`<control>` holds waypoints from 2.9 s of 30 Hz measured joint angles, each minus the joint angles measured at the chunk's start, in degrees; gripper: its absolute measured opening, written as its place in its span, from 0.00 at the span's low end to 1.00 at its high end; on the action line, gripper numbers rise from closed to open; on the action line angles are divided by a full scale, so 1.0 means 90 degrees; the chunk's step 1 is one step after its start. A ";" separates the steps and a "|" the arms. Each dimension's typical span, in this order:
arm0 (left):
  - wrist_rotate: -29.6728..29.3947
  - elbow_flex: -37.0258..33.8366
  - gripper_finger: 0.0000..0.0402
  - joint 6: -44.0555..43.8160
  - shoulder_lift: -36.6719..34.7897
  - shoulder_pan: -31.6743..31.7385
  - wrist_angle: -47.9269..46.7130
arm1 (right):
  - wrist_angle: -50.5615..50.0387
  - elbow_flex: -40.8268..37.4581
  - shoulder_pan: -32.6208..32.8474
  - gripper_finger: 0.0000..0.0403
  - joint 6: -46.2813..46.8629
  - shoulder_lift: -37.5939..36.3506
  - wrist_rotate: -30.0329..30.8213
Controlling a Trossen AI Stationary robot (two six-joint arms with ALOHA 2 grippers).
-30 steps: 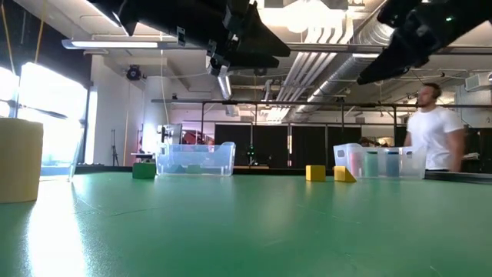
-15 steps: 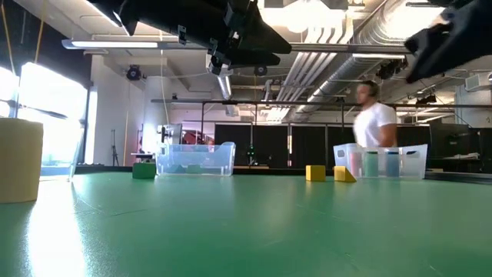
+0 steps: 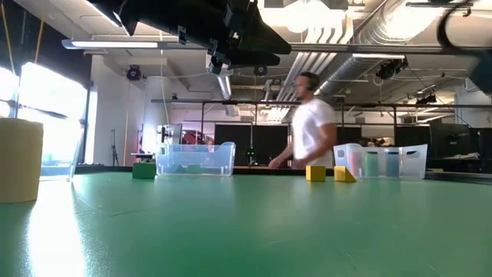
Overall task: Sort blocks by size
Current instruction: Put the yellow triangle block into the top left transparent bin
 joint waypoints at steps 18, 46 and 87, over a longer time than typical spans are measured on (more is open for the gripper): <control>0.0003 0.0000 0.43 0.0108 0.0000 -0.0007 -0.0057 | 0.0954 -0.0063 0.1266 0.68 0.2873 0.1584 -0.2057; 0.0004 -0.0002 0.43 0.0056 0.0000 -0.0007 -0.0212 | 0.1176 0.0081 0.1901 0.68 0.3205 0.2337 -0.2673; 0.0002 -0.0002 0.43 0.0052 0.0000 -0.0007 -0.0178 | -0.0392 0.0699 0.1083 0.34 0.0778 0.1489 0.0404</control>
